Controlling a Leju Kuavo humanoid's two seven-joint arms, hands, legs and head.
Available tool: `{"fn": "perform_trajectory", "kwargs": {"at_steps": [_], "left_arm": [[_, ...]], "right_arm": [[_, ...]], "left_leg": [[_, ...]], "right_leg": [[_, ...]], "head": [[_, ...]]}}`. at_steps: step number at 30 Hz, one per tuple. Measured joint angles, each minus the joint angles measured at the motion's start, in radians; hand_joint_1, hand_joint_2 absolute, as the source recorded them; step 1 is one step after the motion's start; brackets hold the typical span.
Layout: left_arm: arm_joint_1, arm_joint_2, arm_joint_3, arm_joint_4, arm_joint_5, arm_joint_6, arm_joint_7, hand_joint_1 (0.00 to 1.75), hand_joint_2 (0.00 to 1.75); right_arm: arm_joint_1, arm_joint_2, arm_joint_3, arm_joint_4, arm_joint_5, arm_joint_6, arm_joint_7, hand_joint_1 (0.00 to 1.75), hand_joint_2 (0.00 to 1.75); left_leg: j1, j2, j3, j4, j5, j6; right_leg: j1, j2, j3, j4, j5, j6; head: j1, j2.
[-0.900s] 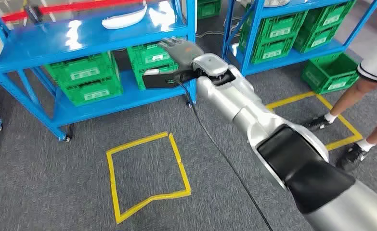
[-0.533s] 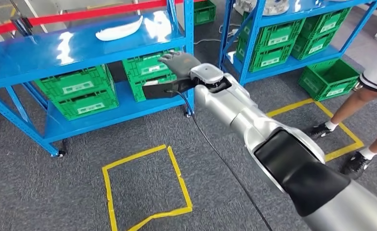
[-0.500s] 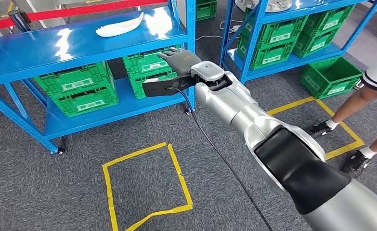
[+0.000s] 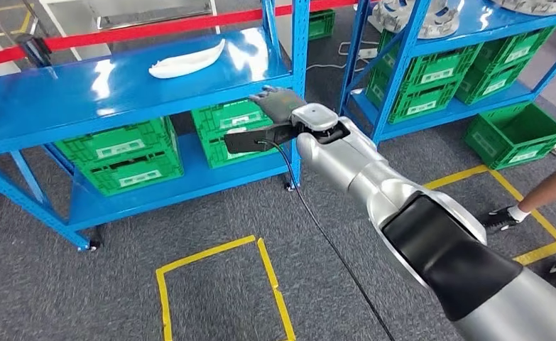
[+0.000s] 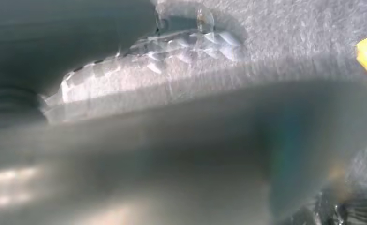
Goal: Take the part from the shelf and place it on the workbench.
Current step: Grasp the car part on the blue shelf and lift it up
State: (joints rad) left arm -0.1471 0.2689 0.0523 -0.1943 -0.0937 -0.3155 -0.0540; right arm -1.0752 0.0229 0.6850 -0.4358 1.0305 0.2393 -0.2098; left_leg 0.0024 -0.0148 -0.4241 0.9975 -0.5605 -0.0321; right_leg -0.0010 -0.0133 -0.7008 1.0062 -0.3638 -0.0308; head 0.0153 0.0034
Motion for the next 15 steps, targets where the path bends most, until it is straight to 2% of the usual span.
{"fn": "perform_trajectory", "kwargs": {"at_steps": [1, 2, 3, 4, 5, 6, 7, 8, 9, 10, 12, 13, 14, 15], "left_arm": [[-0.001, -0.001, 0.000, -0.002, 0.000, 0.000, 0.000, 0.00, 0.00], [-0.003, -0.002, 0.000, -0.002, 0.000, 0.000, 0.000, 0.00, 0.00], [-0.004, -0.003, -0.001, -0.002, 0.000, 0.000, 0.000, 0.00, 0.00], [-0.005, -0.004, -0.001, -0.002, 0.000, 0.000, 0.000, 0.00, 0.00], [-0.004, -0.004, -0.001, -0.002, -0.002, 0.000, 0.001, 0.00, 0.00], [-0.001, -0.004, -0.001, -0.002, -0.004, 0.000, 0.002, 0.00, 0.00], [0.001, -0.004, -0.001, -0.002, -0.007, 0.000, 0.003, 0.00, 0.00], [0.003, -0.004, -0.001, -0.001, -0.010, 0.000, 0.004, 0.00, 0.00], [0.005, -0.004, -0.001, -0.001, -0.012, 0.000, 0.004, 0.00, 0.00], [0.007, -0.004, -0.001, 0.000, -0.013, 0.000, 0.004, 0.00, 0.00], [0.012, -0.002, -0.001, 0.003, -0.014, 0.000, 0.005, 0.00, 0.00], [0.015, -0.001, -0.001, 0.004, -0.014, 0.000, 0.006, 0.00, 0.00], [0.017, 0.000, -0.001, 0.005, -0.015, 0.000, 0.006, 0.00, 0.00], [0.017, 0.001, -0.001, 0.003, -0.014, 0.000, 0.005, 0.00, 0.00]], "right_arm": [[-0.010, 0.001, 0.000, -0.002, -0.002, -0.001, 0.001, 0.00, 0.00], [-0.019, 0.002, 0.001, -0.004, -0.004, -0.001, 0.002, 0.00, 0.00], [-0.023, 0.004, 0.002, -0.004, -0.007, -0.002, 0.003, 0.00, 0.00], [-0.021, 0.004, 0.004, -0.004, -0.010, -0.003, 0.005, 0.00, 0.00], [-0.017, 0.004, 0.006, -0.004, -0.016, -0.005, 0.008, 0.00, 0.00], [-0.012, 0.004, 0.010, -0.004, -0.021, -0.007, 0.010, 0.00, 0.00], [-0.009, 0.004, 0.013, -0.004, -0.027, -0.010, 0.013, 0.00, 0.00], [-0.006, 0.004, 0.017, -0.004, -0.031, -0.013, 0.015, 0.00, 0.00], [-0.003, 0.004, 0.020, -0.004, -0.033, -0.015, 0.016, 0.00, 0.00], [0.000, 0.004, 0.023, -0.003, -0.034, -0.016, 0.016, 0.00, 0.00], [0.008, 0.003, 0.029, 0.000, -0.036, -0.017, 0.017, 0.00, 0.00], [0.011, 0.003, 0.032, 0.001, -0.037, -0.018, 0.017, 0.00, 0.00], [0.009, 0.002, 0.035, 0.000, -0.039, -0.019, 0.017, 0.00, 0.00], [0.004, 0.003, 0.036, -0.002, -0.041, -0.020, 0.016, 0.00, 0.00]], "left_leg": [[0.002, 0.002, -0.021, 0.049, 0.025, -0.007], [0.003, 0.004, -0.064, 0.116, 0.049, -0.013], [0.004, 0.006, -0.116, 0.186, 0.057, -0.017], [0.004, 0.008, -0.167, 0.244, 0.042, -0.020], [0.005, 0.008, -0.214, 0.281, 0.002, -0.022], [0.005, 0.009, -0.251, 0.291, -0.053, -0.022], [0.004, 0.009, -0.278, 0.280, -0.101, -0.020], [0.004, 0.010, -0.295, 0.248, -0.124, -0.017], [0.002, 0.010, -0.305, 0.198, -0.105, -0.011], [-0.002, 0.010, -0.309, 0.134, -0.030, -0.002], [-0.012, 0.006, -0.308, 0.019, 0.165, 0.016], [-0.015, 0.003, -0.302, -0.010, 0.230, 0.022], [-0.016, 0.001, -0.295, -0.019, 0.247, 0.026], [-0.015, 0.000, -0.282, -0.017, 0.239, 0.030]], "right_leg": [[-0.002, 0.003, 0.014, -0.002, -0.011, -0.010], [-0.003, 0.006, 0.031, -0.004, -0.024, -0.018], [-0.005, 0.009, 0.052, -0.007, -0.039, -0.023], [-0.005, 0.012, 0.075, -0.011, -0.056, -0.025], [-0.005, 0.014, 0.099, -0.015, -0.074, -0.027], [-0.006, 0.017, 0.125, -0.017, -0.094, -0.027], [-0.006, 0.019, 0.151, -0.018, -0.114, -0.027], [-0.006, 0.021, 0.178, -0.019, -0.135, -0.027], [-0.007, 0.022, 0.205, -0.020, -0.157, -0.025], [-0.006, 0.023, 0.227, -0.021, -0.177, -0.023], [-0.004, 0.027, 0.266, -0.024, -0.218, -0.013], [-0.003, 0.030, 0.283, -0.025, -0.231, -0.007], [-0.002, 0.032, 0.294, -0.020, -0.234, -0.001], [-0.001, 0.033, 0.293, -0.004, -0.226, 0.005]], "head": [[0.000, 0.000], [0.000, 0.000], [-0.001, 0.000], [-0.002, 0.000], [-0.002, 0.000], [-0.002, 0.000], [-0.002, 0.000], [-0.003, 0.000], [-0.003, 0.000], [-0.003, 0.000], [-0.005, 0.000], [-0.006, 0.000], [-0.006, 0.000], [-0.005, 0.000]]}}
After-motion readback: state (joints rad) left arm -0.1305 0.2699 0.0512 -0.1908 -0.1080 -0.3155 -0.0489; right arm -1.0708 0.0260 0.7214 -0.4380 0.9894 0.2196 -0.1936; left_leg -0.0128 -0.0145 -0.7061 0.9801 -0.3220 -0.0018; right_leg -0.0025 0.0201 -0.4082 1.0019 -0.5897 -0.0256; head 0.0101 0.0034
